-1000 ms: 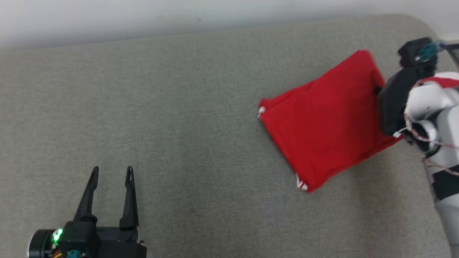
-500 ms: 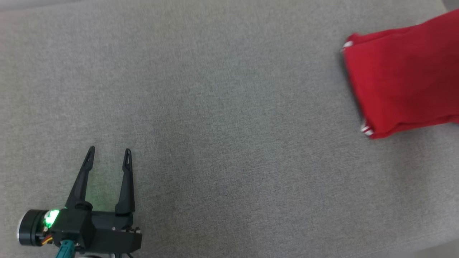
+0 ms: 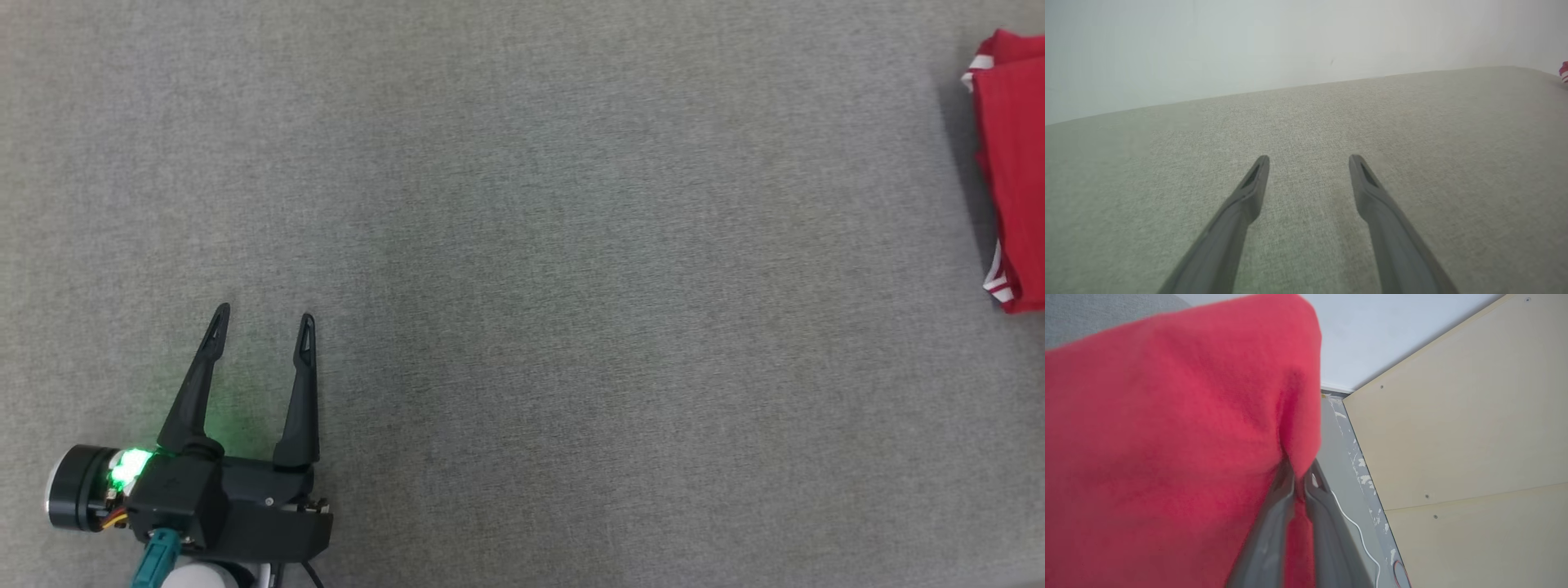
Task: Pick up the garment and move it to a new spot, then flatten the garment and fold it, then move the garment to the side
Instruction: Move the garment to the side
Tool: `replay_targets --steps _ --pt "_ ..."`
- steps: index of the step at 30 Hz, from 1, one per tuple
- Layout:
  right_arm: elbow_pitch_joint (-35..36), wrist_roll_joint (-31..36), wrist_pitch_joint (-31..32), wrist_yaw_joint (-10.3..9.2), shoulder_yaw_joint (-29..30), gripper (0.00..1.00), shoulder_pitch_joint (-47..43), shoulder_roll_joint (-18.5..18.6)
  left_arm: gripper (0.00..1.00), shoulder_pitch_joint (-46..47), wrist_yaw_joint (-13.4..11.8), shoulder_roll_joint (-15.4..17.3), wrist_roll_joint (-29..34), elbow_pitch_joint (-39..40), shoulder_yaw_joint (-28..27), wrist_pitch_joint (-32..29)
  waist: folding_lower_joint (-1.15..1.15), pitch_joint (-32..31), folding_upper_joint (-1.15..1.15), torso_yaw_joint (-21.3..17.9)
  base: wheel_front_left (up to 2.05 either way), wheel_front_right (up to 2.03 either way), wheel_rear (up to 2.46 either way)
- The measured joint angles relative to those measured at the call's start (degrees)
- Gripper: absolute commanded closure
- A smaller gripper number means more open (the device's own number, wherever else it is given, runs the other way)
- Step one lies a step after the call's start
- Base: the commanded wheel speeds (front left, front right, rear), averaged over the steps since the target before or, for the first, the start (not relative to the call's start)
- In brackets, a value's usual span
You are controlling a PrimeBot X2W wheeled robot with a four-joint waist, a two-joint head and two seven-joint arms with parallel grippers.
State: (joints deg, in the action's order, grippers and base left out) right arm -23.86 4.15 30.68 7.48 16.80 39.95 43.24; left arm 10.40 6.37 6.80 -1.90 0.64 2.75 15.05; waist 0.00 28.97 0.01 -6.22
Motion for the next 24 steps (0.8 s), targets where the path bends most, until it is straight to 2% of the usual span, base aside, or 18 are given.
replay_targets --steps 1,2,8,12,18,24 --pt "-0.89 0.18 -1.0 0.0 0.43 0.17 -0.21 -0.11 0.0 0.0 -0.11 -0.01 0.15 -0.05 0.11 0.0 0.0 0.1 0.0 0.21 0.0 0.0 0.0" --pt "-1.57 0.51 -2.03 0.0 0.68 0.0 -0.55 -0.37 0.0 -0.01 -0.19 -0.02 0.23 -0.14 0.18 0.0 0.0 0.08 0.0 0.31 0.0 0.0 0.0" --pt "-2.75 2.5 -8.72 0.0 2.56 0.0 -1.16 -3.58 0.0 -0.12 -0.32 -0.29 0.11 -0.79 0.8 0.0 0.0 -1.7 0.0 0.04 0.0 0.0 0.0" --pt "0.4 2.47 -13.94 0.0 2.13 0.0 -3.23 -7.43 0.0 -1.08 -0.41 -0.87 -0.26 -1.47 1.19 0.0 0.0 -4.19 -0.01 -0.28 0.0 0.0 0.0" --pt "8.87 -3.03 -20.42 0.0 0.89 0.0 -11.09 -15.66 0.0 -4.24 -0.52 -2.08 -2.6 -2.71 1.47 0.0 -0.01 -9.56 -0.01 -0.47 0.0 0.0 0.0" --pt "17.53 -8.04 -25.55 0.03 -0.74 0.0 -22.18 -24.38 0.0 -7.54 -0.81 -2.77 -5.15 -3.14 -0.55 -0.01 -0.02 -15.68 -0.01 -0.21 0.0 0.0 0.0"
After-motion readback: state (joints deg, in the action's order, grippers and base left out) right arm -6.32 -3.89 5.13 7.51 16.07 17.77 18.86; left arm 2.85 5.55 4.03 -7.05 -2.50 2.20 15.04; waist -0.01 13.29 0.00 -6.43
